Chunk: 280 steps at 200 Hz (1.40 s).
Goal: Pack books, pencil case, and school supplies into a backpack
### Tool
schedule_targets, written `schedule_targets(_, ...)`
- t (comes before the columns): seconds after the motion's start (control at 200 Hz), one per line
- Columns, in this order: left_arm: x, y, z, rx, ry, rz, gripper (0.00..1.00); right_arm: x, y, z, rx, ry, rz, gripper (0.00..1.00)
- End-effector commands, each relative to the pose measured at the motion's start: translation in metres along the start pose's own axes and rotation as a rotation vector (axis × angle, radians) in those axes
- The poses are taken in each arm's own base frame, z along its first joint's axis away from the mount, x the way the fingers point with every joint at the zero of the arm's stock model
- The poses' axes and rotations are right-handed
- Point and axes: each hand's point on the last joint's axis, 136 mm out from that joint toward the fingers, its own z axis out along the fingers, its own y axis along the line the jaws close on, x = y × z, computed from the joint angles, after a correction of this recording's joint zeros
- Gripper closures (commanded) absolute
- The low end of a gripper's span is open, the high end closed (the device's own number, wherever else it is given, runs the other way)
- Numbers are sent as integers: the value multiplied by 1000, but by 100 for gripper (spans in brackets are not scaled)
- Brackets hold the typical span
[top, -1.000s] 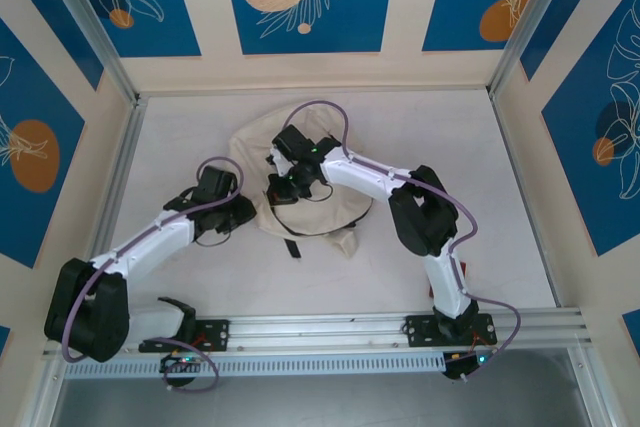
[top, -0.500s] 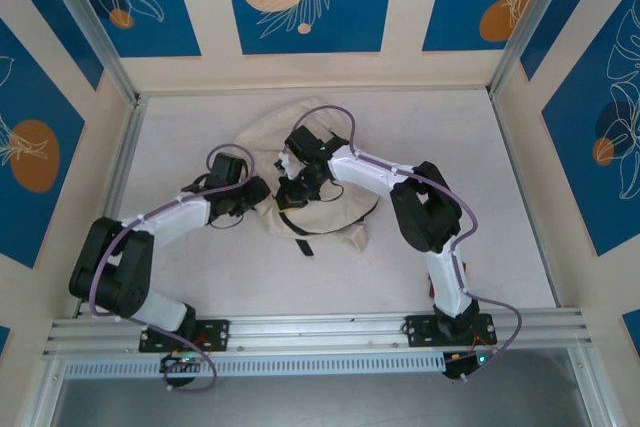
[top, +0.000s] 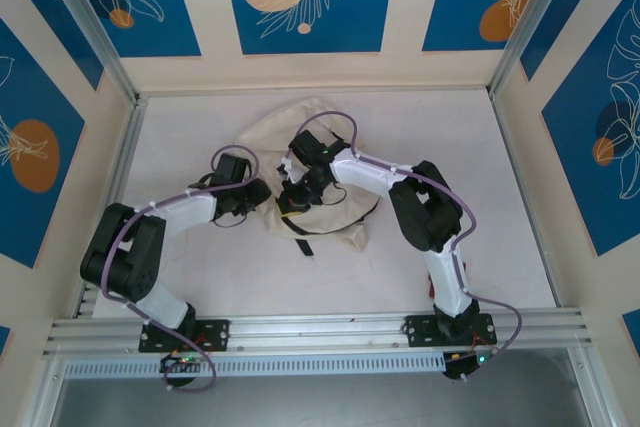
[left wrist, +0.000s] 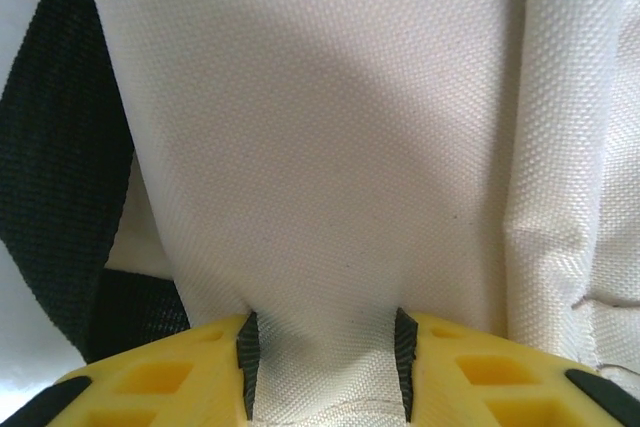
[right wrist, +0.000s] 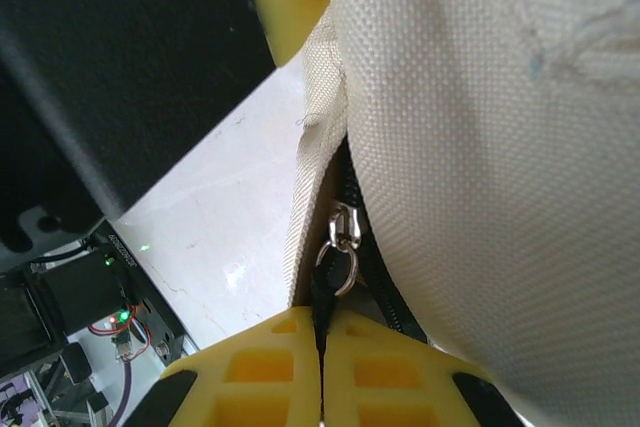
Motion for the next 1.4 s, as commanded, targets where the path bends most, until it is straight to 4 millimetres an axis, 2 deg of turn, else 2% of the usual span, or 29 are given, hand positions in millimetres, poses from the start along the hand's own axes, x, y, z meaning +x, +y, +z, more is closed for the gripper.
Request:
schedule_targets(0.0,-11,-6,3,26,-24,-6,59,13,5,-2,-40,42,18,94)
schedule_targets(0.21,-9,2,11,-6,-15,-1,62,26,-2,-6,-14,54,24,99)
schedule_targets(0.495,-5,19,24,-81,-2,0,67,67,-18,-16,48,91,56,100)
schedule_targets(0.745,-12,12,20,-71,-11,22,68,93,-30,-33,130,88,71,100)
schedule_targets(0.845,-13,0,8,-26,-5,19,68,90,-22,-39,110,58,48,100)
schedule_targets(0.935,-13,-10,-8,20,-2,-1,66,80,-7,-38,60,27,16,100)
schedule_targets(1.125,5,-21,-35,119,50,-53,51,54,30,-27,-65,-2,-49,100)
schedule_targets(1.26,22,-23,-44,181,103,-88,45,36,44,-12,-110,-6,-57,100)
schedule_targets(1.395,32,-26,-44,214,149,-94,44,26,51,-4,-134,-10,-54,100)
